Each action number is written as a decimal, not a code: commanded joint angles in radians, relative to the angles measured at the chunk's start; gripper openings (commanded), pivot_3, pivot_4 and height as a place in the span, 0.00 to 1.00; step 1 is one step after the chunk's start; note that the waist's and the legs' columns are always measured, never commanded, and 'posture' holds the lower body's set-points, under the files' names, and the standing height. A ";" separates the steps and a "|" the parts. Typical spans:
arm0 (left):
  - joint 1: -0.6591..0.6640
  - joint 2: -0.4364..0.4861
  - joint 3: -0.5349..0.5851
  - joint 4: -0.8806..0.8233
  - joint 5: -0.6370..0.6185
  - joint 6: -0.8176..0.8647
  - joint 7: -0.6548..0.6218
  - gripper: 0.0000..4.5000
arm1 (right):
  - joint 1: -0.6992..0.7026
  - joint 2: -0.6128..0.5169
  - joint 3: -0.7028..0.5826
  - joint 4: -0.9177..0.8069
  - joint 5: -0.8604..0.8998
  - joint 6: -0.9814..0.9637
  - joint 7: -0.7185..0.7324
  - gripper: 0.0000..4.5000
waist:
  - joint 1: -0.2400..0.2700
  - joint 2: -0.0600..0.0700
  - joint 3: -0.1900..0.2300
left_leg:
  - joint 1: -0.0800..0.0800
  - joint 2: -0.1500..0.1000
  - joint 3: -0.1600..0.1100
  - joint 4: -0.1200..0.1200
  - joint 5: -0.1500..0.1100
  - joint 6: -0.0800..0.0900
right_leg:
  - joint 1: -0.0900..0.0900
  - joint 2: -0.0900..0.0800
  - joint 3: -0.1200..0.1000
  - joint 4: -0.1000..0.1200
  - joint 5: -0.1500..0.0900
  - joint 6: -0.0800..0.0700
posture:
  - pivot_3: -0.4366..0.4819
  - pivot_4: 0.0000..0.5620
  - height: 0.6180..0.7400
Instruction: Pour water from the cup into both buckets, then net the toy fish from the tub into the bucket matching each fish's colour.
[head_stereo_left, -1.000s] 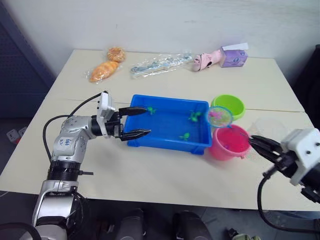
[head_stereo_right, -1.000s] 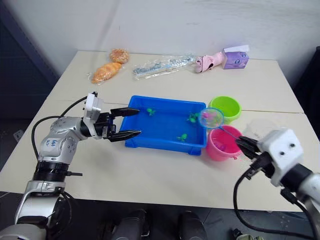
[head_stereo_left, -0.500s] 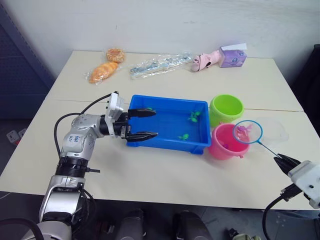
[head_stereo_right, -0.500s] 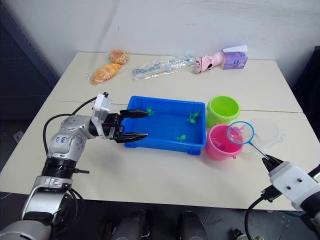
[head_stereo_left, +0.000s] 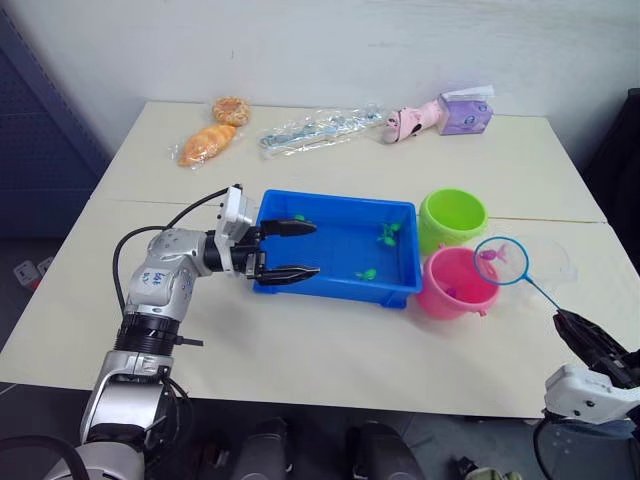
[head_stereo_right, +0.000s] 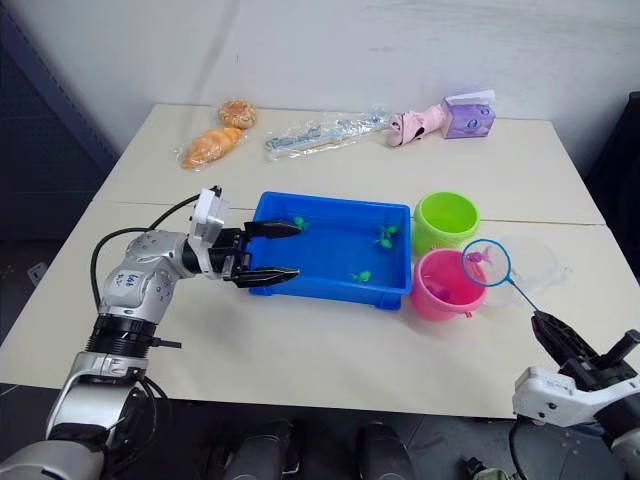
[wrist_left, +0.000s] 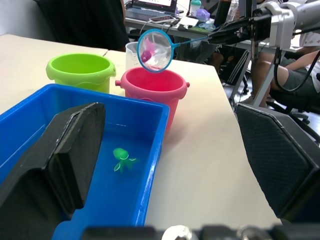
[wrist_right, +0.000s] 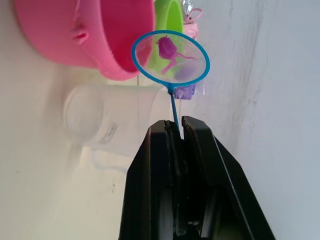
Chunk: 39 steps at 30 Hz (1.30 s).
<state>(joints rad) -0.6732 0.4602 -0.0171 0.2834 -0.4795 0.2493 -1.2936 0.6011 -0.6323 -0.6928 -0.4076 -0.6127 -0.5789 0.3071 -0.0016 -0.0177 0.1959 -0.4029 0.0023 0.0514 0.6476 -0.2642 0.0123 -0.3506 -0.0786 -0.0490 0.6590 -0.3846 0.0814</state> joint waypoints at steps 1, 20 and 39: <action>-0.006 0.001 0.011 -0.041 -0.008 0.001 0.005 0.99 | 0.003 -0.034 -0.041 0.030 -0.088 -0.088 -0.118 0.00 | -0.001 0.000 0.000 | 0.000 0.000 0.000 0.000 0.000 0.000 | 0.000 0.000 0.000 0.000 0.000 0.000 | 0.48 0.27 1.00; -0.008 -0.019 0.000 -0.045 0.000 -0.010 0.000 0.99 | -0.026 -0.135 -0.057 0.094 -0.153 -0.122 -0.276 0.00 | 0.000 0.000 0.000 | 0.000 0.000 0.000 0.000 0.001 0.000 | 0.000 0.000 0.000 0.000 0.000 0.000 | 0.48 0.27 1.00; -0.005 0.023 0.059 0.000 -0.007 0.000 0.022 0.99 | -0.535 -0.313 0.384 -0.475 1.545 1.244 -0.193 0.00 | -0.002 -0.001 0.000 | 0.010 0.001 -0.002 0.000 -0.001 0.004 | 0.012 -0.001 -0.001 -0.003 0.000 0.000 | 0.48 0.27 1.00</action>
<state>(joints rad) -0.6730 0.4758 0.0258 0.3192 -0.4726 0.2486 -1.2737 0.0996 -0.9419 -0.3349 -0.8562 0.8329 0.5709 0.1897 -0.0035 -0.0182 0.1961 -0.3937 0.0039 0.0488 0.6474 -0.2657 0.0163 -0.3391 -0.0797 -0.0503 0.6553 -0.3845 0.0812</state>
